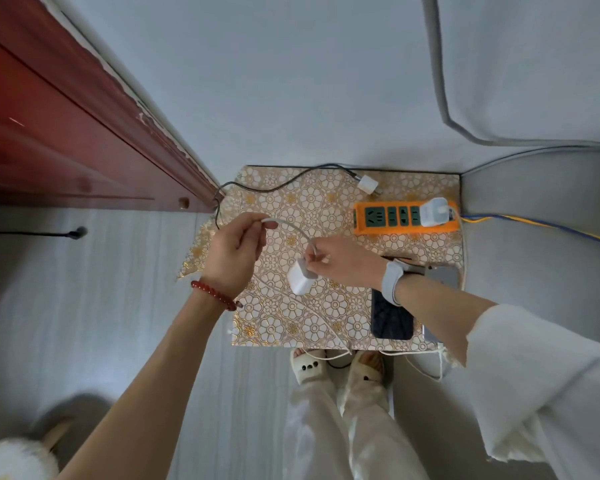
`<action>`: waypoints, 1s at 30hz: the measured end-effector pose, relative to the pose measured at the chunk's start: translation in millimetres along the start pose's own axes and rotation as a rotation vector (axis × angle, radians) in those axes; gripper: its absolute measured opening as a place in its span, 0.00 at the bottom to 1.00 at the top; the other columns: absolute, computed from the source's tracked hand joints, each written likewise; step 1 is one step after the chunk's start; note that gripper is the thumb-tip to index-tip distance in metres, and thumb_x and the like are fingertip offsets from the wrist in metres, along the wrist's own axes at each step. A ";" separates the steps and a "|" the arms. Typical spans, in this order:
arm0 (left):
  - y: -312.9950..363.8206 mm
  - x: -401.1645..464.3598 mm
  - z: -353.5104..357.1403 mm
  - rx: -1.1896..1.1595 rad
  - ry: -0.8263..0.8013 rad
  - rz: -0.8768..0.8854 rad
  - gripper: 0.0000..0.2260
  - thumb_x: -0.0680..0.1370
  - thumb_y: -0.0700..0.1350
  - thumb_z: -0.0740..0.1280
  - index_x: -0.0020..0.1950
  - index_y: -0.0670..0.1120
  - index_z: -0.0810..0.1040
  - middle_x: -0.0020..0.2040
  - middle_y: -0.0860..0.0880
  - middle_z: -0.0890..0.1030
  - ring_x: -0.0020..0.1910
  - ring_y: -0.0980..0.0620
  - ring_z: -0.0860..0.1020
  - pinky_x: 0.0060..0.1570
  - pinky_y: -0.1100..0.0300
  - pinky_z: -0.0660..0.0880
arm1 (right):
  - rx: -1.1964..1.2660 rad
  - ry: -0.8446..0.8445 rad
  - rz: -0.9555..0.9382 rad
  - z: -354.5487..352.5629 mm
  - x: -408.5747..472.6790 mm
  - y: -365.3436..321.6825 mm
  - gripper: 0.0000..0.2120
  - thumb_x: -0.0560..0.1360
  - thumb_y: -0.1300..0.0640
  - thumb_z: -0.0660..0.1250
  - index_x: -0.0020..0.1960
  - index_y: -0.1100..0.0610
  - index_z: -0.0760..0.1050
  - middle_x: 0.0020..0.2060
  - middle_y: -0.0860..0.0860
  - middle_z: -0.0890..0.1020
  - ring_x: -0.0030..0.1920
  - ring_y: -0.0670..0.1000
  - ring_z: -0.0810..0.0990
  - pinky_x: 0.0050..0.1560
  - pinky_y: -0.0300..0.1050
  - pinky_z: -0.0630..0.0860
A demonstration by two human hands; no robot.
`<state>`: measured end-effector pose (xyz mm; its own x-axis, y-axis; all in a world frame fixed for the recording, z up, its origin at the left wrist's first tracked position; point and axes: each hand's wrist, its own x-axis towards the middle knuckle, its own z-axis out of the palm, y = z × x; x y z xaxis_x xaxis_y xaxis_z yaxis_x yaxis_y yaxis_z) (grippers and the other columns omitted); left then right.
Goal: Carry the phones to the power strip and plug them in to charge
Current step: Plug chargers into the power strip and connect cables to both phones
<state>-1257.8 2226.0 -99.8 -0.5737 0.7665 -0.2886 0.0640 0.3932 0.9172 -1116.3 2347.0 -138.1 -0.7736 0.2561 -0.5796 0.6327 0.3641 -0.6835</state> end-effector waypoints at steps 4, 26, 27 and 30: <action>-9.8 -1.0 11.8 0.049 0.009 -0.044 0.10 0.79 0.38 0.55 0.48 0.43 0.76 0.32 0.51 0.72 0.27 0.55 0.65 0.25 0.63 0.64 | -0.095 0.248 -0.025 -15.7 -13.0 15.5 0.07 0.75 0.61 0.62 0.49 0.59 0.78 0.47 0.57 0.84 0.44 0.56 0.81 0.42 0.45 0.79; 7.6 38.7 98.9 0.316 -0.001 0.076 0.08 0.76 0.44 0.64 0.51 0.44 0.80 0.41 0.49 0.81 0.42 0.51 0.79 0.43 0.60 0.76 | -0.364 0.819 0.110 -106.4 -50.1 89.5 0.09 0.76 0.59 0.64 0.48 0.63 0.80 0.41 0.62 0.85 0.40 0.63 0.81 0.40 0.51 0.76; 7.7 39.1 100.5 0.309 0.001 0.074 0.08 0.76 0.43 0.64 0.51 0.44 0.80 0.41 0.49 0.81 0.42 0.51 0.79 0.43 0.59 0.76 | -0.363 0.819 0.108 -106.2 -51.3 90.4 0.09 0.75 0.59 0.64 0.48 0.63 0.80 0.40 0.62 0.84 0.40 0.63 0.81 0.40 0.51 0.75; 7.6 42.7 103.9 0.293 0.025 0.052 0.08 0.76 0.43 0.63 0.51 0.44 0.80 0.40 0.51 0.79 0.42 0.52 0.79 0.44 0.59 0.76 | -0.384 0.806 0.110 -102.7 -53.2 92.6 0.09 0.75 0.58 0.64 0.46 0.62 0.80 0.38 0.62 0.84 0.38 0.63 0.80 0.38 0.50 0.74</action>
<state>-1197.0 2314.4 -133.7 -0.5834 0.7781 -0.2328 0.3249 0.4863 0.8112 -1020.3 2459.0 -124.9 -0.5911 0.8052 -0.0469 0.7609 0.5374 -0.3636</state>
